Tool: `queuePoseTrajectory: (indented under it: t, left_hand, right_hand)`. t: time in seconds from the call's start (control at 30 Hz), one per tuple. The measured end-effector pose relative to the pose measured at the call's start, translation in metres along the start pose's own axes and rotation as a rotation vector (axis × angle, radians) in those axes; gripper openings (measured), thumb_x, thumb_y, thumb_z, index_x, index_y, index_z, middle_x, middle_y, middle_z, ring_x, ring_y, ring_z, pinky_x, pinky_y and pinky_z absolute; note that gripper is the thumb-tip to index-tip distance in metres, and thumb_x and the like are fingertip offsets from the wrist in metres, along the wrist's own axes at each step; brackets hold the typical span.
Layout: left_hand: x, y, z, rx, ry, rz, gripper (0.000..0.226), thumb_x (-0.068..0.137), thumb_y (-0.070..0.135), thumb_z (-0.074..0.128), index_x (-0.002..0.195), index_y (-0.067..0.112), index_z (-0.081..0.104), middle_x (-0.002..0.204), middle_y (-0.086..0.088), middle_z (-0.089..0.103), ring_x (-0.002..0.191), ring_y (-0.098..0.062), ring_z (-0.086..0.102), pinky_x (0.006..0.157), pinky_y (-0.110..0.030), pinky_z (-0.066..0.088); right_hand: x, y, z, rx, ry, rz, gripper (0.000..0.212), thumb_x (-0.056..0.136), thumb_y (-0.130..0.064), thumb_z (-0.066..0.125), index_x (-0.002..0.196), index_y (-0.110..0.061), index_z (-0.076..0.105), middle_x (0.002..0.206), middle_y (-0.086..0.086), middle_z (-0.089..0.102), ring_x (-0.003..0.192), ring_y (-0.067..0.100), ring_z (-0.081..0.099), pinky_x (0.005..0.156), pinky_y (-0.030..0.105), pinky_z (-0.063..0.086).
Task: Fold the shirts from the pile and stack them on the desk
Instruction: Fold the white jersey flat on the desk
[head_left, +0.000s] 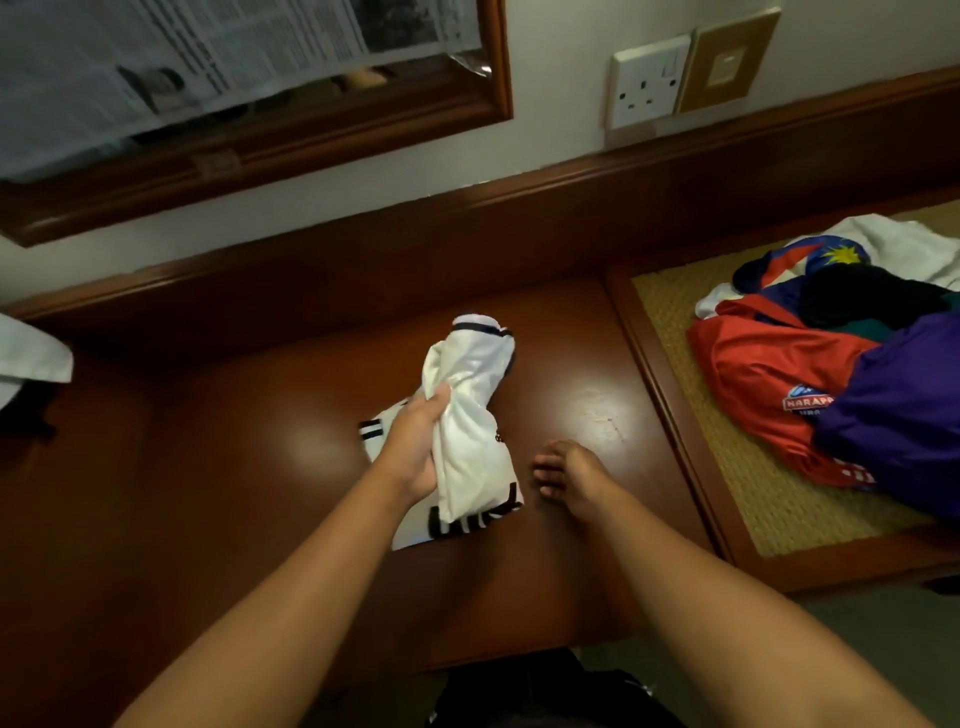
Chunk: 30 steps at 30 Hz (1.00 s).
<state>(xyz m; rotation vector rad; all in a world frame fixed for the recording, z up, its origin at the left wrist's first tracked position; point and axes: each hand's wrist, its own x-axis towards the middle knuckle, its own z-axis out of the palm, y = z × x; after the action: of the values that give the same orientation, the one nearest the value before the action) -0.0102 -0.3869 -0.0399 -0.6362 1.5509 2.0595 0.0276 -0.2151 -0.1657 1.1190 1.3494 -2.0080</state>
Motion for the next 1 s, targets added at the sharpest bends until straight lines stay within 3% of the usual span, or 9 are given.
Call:
queuePoseTrajectory:
  t: [0.2, 0.3, 0.37, 0.43, 0.53, 0.7, 0.77, 0.87, 1.0]
  left_hand:
    - [-0.045, 0.044, -0.055, -0.292, -0.089, 0.018, 0.041, 0.098, 0.035, 0.040, 0.120, 0.014, 0.067, 0.120, -0.014, 0.066, 0.108, -0.034, 0.064, 0.091, -0.049, 0.052]
    - [-0.036, 0.035, -0.094, -0.348, -0.038, 0.028, 0.041, 0.097, 0.038, 0.042, 0.126, 0.019, 0.063, 0.125, -0.013, 0.063, 0.115, -0.036, 0.060, 0.097, -0.054, 0.047]
    - [-0.022, 0.018, -0.118, -0.338, 0.072, -0.040, 0.045, 0.097, 0.044, 0.039, 0.115, 0.017, 0.070, 0.121, -0.015, 0.065, 0.105, -0.036, 0.065, 0.085, -0.052, 0.055]
    - [-0.006, -0.007, -0.140, -0.264, 0.184, -0.163, 0.052, 0.098, 0.052, 0.033, 0.109, 0.016, 0.070, 0.117, -0.016, 0.066, 0.093, -0.034, 0.069, 0.072, -0.047, 0.059]
    - [0.008, -0.046, -0.166, -0.142, 0.286, -0.275, 0.039, 0.100, 0.043, 0.040, 0.120, 0.015, 0.058, 0.112, -0.012, 0.067, 0.084, -0.026, 0.069, 0.064, -0.040, 0.059]
    - [0.034, -0.086, -0.194, 0.266, 0.472, -0.251, 0.042, 0.090, 0.023, 0.065, 0.123, 0.000, 0.052, 0.121, -0.019, 0.060, 0.099, -0.032, 0.061, 0.077, -0.038, 0.049]
    - [0.032, -0.087, -0.189, 0.503, 0.510, -0.240, 0.032, 0.093, 0.009, 0.059, 0.122, -0.003, 0.052, 0.119, -0.019, 0.059, 0.102, -0.033, 0.058, 0.078, -0.032, 0.043]
    - [0.030, -0.094, -0.188, 0.751, 0.505, -0.199, 0.022, 0.089, -0.004, 0.048, 0.110, 0.000, 0.054, 0.116, -0.023, 0.060, 0.100, -0.033, 0.057, 0.073, -0.028, 0.037]
    - [0.043, -0.088, -0.188, 0.698, 0.612, -0.064, 0.037, 0.084, 0.000, 0.052, 0.121, 0.005, 0.051, 0.123, -0.015, 0.058, 0.105, -0.030, 0.056, 0.083, -0.032, 0.042]
  right_hand:
    - [0.011, -0.004, 0.009, 0.112, -0.067, 0.056, 0.048, 0.100, -0.055, 0.027, 0.101, -0.014, 0.053, 0.089, 0.008, 0.059, 0.079, 0.024, 0.055, 0.074, 0.035, 0.042]
    - [0.012, -0.007, -0.001, 0.292, -0.185, 0.073, 0.062, 0.097, -0.061, 0.025, 0.106, -0.011, 0.061, 0.097, 0.015, 0.066, 0.093, 0.032, 0.058, 0.078, 0.040, 0.045]
    - [0.015, -0.005, -0.009, 0.335, -0.232, 0.102, 0.064, 0.093, -0.065, 0.032, 0.113, -0.013, 0.064, 0.109, 0.018, 0.068, 0.105, 0.036, 0.059, 0.083, 0.046, 0.047]
    - [0.020, -0.001, -0.014, 0.309, -0.187, 0.101, 0.053, 0.095, -0.053, 0.043, 0.122, -0.011, 0.061, 0.111, 0.018, 0.068, 0.102, 0.035, 0.062, 0.086, 0.048, 0.048]
    - [0.027, -0.001, -0.018, 0.132, -0.067, 0.073, 0.029, 0.094, -0.025, 0.052, 0.117, -0.008, 0.058, 0.094, 0.016, 0.071, 0.080, 0.030, 0.067, 0.072, 0.041, 0.052]
    - [0.049, -0.004, -0.027, -0.047, 0.072, -0.032, 0.024, 0.087, -0.001, 0.057, 0.111, -0.003, 0.059, 0.114, 0.023, 0.064, 0.083, 0.031, 0.065, 0.069, 0.044, 0.056]
    - [0.053, -0.011, -0.027, -0.124, 0.141, -0.099, 0.017, 0.085, 0.003, 0.061, 0.090, -0.012, 0.054, 0.109, 0.023, 0.065, 0.082, 0.031, 0.064, 0.081, 0.055, 0.054]
    - [0.050, -0.021, -0.024, -0.225, 0.194, -0.171, 0.020, 0.084, 0.002, 0.064, 0.084, -0.016, 0.055, 0.097, 0.015, 0.067, 0.083, 0.032, 0.064, 0.090, 0.056, 0.051]
    - [0.052, -0.026, -0.023, -0.268, 0.253, -0.209, 0.011, 0.085, -0.009, 0.066, 0.086, -0.017, 0.059, 0.104, 0.013, 0.068, 0.093, 0.033, 0.065, 0.091, 0.055, 0.051]
